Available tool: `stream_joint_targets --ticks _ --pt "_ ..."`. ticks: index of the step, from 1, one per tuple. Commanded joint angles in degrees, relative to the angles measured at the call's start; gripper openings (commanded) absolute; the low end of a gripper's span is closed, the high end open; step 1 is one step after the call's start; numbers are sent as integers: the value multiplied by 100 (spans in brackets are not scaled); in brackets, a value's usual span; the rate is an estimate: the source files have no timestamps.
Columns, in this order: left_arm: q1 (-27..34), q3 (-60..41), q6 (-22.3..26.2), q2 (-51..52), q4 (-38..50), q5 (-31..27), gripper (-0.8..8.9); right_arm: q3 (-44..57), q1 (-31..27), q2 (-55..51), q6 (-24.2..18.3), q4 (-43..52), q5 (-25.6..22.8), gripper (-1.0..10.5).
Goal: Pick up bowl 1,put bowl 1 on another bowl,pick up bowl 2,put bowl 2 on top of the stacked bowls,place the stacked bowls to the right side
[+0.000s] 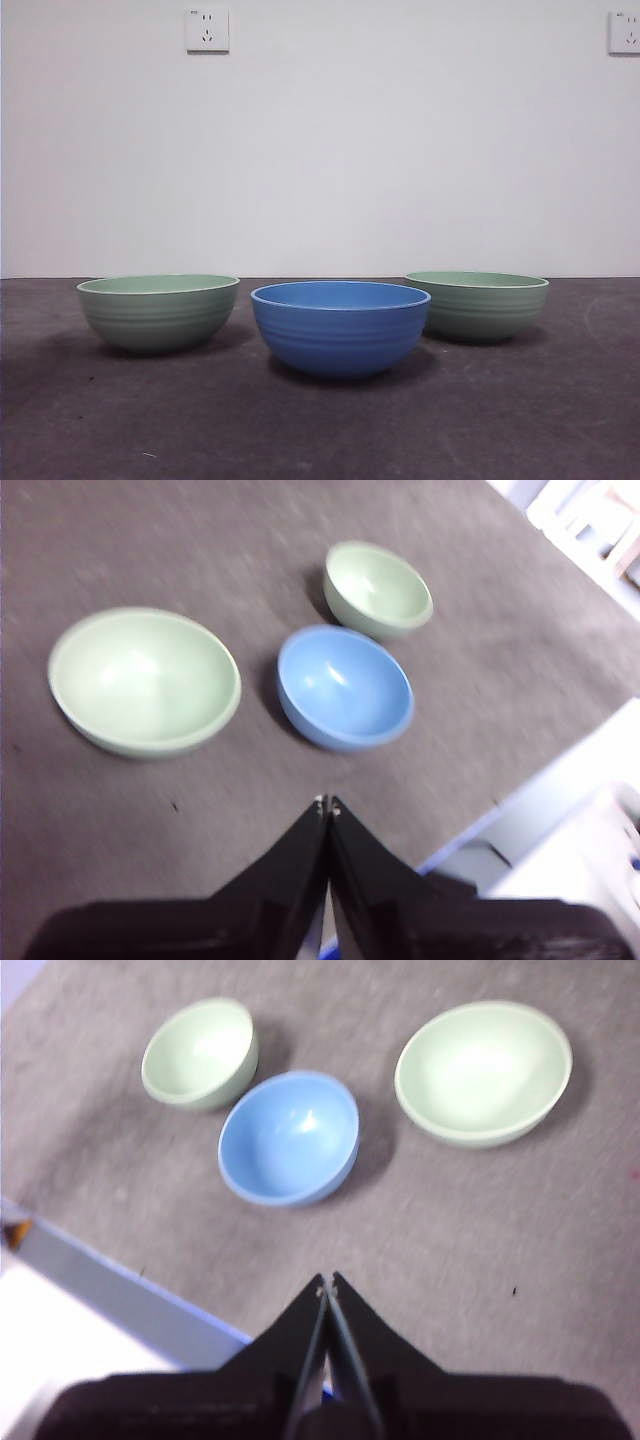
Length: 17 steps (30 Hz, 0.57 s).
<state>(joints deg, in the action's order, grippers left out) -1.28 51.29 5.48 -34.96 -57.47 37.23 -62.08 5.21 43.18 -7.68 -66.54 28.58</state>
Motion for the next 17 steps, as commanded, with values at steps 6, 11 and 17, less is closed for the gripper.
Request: stream_joint_targets --ticks 6,11,17 --pt "9 267 315 -203 -400 31 62 -48 28 107 -221 -254 -4 12" --pt "9 282 157 -203 -402 28 586 -48 28 164 -7 -249 -2 394" --pt "9 282 157 -203 -417 28 588 -48 28 352 258 -243 0 599"
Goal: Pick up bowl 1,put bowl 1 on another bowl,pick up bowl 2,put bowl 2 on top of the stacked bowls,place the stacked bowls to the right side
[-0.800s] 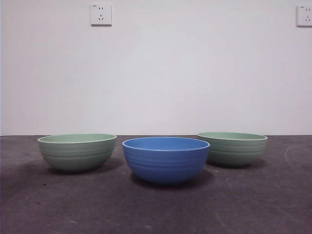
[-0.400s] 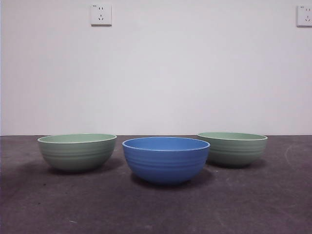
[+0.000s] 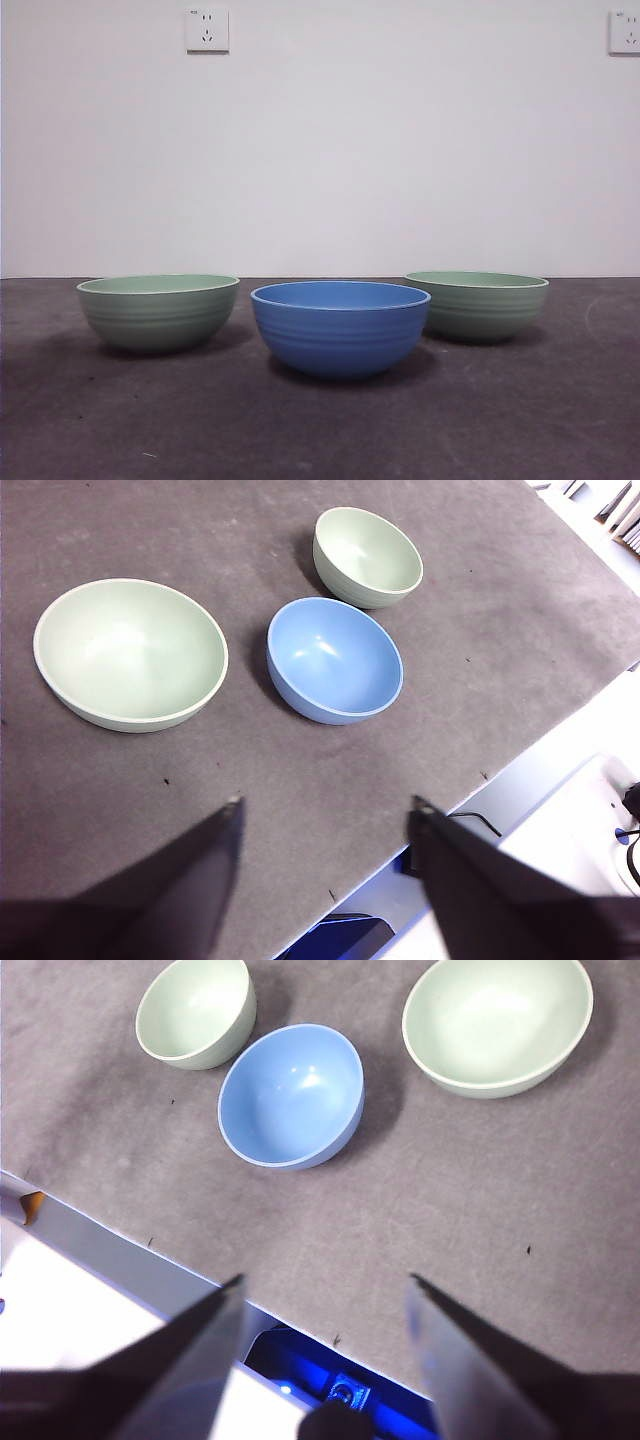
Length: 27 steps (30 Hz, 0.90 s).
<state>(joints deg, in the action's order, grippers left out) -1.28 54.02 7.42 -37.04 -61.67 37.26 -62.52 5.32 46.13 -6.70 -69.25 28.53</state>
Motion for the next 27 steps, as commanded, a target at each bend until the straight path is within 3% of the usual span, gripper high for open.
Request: stream_joint_targets --ticks 1,4,9,15,27 --pt "9 9 -37 4 2 26 588 -4 17 92 197 42 2 599" --pt "9 9 -37 2 4 26 588 -4 17 210 302 186 -7 598" --pt "9 9 -37 4 4 28 588 -4 17 516 1001 973 -66 594" --pt "9 9 -37 4 2 28 587 -4 59 1266 1475 1982 -595 594" --pt "9 9 -35 4 4 28 587 -4 87 3412 1676 3314 -1388 593"
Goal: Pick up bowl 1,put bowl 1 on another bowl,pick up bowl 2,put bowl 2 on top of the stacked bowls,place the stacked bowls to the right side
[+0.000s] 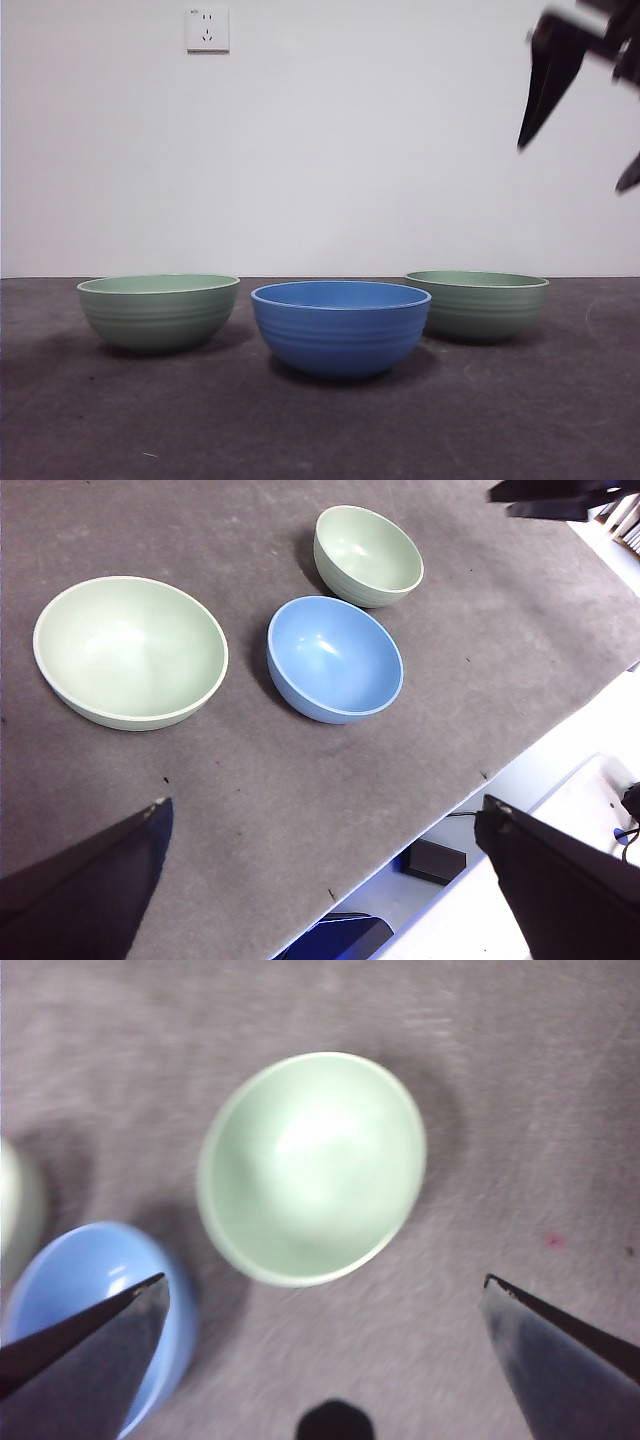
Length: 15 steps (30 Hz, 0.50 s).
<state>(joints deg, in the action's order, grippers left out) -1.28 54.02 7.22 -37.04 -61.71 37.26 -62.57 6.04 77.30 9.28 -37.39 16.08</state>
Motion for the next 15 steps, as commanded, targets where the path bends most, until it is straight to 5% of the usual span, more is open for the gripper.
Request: stream_joint_targets --ticks 1,8,15 --pt "9 9 -15 4 9 26 587 0 15 435 79 208 -166 593" --pt "9 9 -11 4 7 26 586 0 15 1445 149 887 -310 588" --pt "9 9 -13 4 -20 26 586 0 48 2173 282 1333 -306 431"
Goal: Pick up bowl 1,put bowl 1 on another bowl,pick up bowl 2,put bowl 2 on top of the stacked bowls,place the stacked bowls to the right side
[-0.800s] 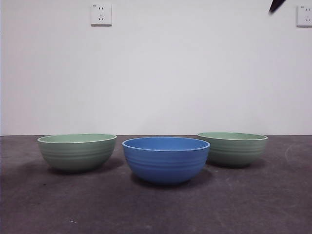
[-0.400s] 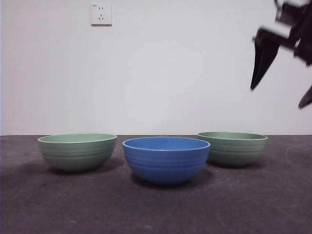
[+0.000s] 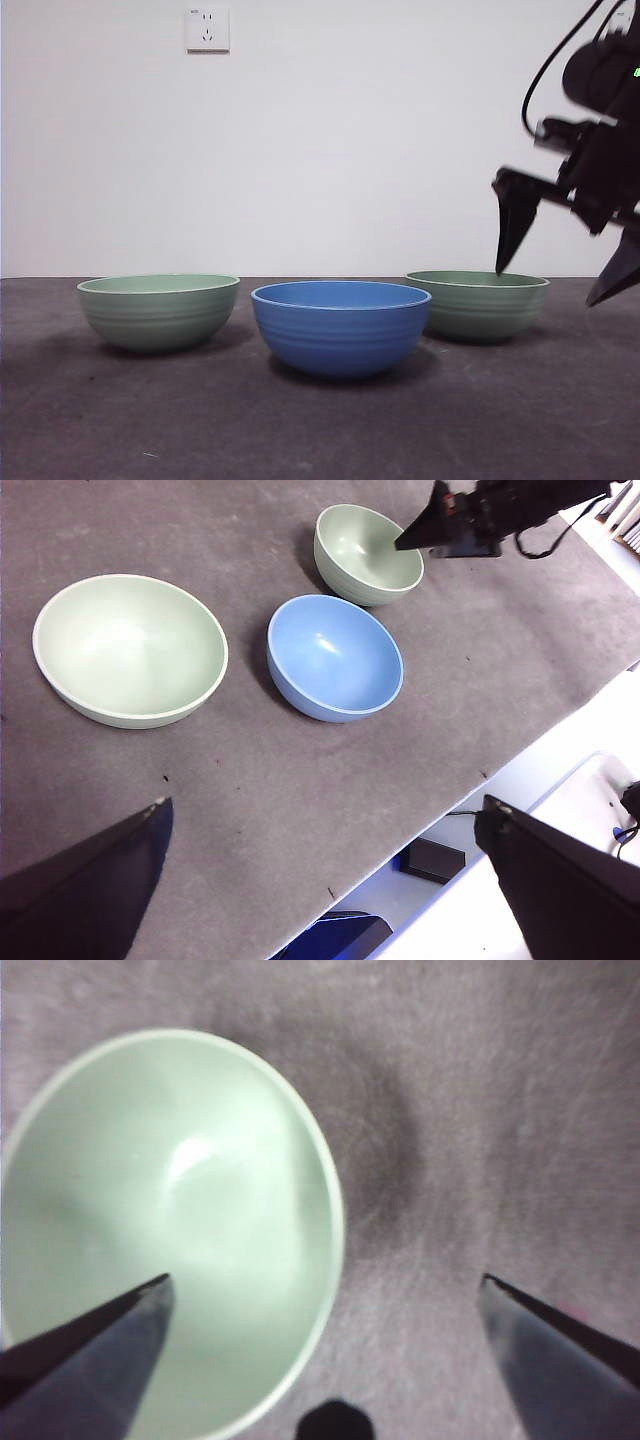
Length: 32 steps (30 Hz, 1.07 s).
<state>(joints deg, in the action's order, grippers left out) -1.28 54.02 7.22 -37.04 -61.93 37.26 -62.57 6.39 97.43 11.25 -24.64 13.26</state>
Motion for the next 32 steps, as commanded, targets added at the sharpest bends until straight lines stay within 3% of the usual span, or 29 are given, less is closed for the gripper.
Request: stream_joint_targets --ticks 1,6,14,26,32 --pt "9 9 -11 4 -7 24 586 0 13 223 83 87 -22 395" --pt "9 9 -13 4 -70 2 586 0 13 369 81 264 -20 151" --pt "9 9 -9 4 -77 -269 586 0 13 365 72 363 11 -13" --pt "9 9 -9 2 -90 -275 586 -9 81 -221 24 190 31 -12" --pt "9 9 -9 2 -92 -273 585 -9 498 -1036 -245 -286 31 -12"
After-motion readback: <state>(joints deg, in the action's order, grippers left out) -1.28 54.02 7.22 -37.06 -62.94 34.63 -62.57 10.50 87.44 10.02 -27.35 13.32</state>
